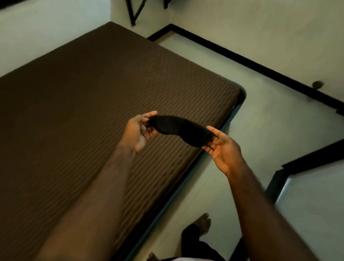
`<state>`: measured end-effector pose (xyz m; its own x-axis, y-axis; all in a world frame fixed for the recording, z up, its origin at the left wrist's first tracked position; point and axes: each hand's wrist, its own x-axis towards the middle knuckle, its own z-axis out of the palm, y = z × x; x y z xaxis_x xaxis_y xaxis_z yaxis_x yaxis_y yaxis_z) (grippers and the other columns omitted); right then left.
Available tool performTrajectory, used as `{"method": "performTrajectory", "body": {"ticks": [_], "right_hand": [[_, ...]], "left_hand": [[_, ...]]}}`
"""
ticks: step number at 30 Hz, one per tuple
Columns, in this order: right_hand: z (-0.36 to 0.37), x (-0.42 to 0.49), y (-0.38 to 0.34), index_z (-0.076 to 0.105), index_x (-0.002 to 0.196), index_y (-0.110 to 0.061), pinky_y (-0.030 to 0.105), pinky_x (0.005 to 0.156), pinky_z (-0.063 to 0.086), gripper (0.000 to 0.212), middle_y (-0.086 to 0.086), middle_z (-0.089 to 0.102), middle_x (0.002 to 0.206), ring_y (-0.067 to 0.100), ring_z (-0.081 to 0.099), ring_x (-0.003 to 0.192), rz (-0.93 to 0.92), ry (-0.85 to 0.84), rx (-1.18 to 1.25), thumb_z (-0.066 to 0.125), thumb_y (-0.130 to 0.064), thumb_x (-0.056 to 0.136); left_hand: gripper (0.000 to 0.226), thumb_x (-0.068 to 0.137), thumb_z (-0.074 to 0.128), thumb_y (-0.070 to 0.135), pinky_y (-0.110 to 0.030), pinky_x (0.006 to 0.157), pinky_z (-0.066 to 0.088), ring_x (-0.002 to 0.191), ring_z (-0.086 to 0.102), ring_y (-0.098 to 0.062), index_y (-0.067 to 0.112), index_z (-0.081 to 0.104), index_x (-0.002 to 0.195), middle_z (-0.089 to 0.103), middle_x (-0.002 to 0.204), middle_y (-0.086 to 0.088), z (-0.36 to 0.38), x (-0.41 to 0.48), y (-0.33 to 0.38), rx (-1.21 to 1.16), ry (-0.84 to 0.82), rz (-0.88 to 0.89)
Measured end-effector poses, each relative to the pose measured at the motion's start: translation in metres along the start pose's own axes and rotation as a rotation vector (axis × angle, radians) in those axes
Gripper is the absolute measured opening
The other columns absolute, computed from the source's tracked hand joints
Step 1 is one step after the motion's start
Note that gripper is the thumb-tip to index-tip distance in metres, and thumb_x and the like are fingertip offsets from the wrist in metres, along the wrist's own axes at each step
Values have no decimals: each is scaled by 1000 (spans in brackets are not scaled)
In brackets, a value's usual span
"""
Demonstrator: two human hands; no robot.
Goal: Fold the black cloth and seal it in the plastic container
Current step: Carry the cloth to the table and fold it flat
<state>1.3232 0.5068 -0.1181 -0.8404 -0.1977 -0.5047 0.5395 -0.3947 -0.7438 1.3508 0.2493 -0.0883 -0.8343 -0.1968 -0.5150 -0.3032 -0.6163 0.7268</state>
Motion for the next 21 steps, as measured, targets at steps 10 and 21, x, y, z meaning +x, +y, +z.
{"method": "performTrajectory", "body": {"ticks": [10,21], "right_hand": [[-92,55,-114,63,92,-12,29,64,55,11,6,71,72,17,66,66,-108,248,-146,70,-21,90],[-155,139,-200,62,90,-12,33,74,55,22,8,66,89,20,63,80,-108,477,-144,71,-31,89]], "left_hand": [[12,94,58,15,-14,38,41,46,57,-6,5,62,96,66,65,-3,154,94,-17,456,-107,5],[21,94,59,19,-28,58,47,67,60,-17,13,62,74,64,72,-3,273,223,-44,546,-191,65]]}}
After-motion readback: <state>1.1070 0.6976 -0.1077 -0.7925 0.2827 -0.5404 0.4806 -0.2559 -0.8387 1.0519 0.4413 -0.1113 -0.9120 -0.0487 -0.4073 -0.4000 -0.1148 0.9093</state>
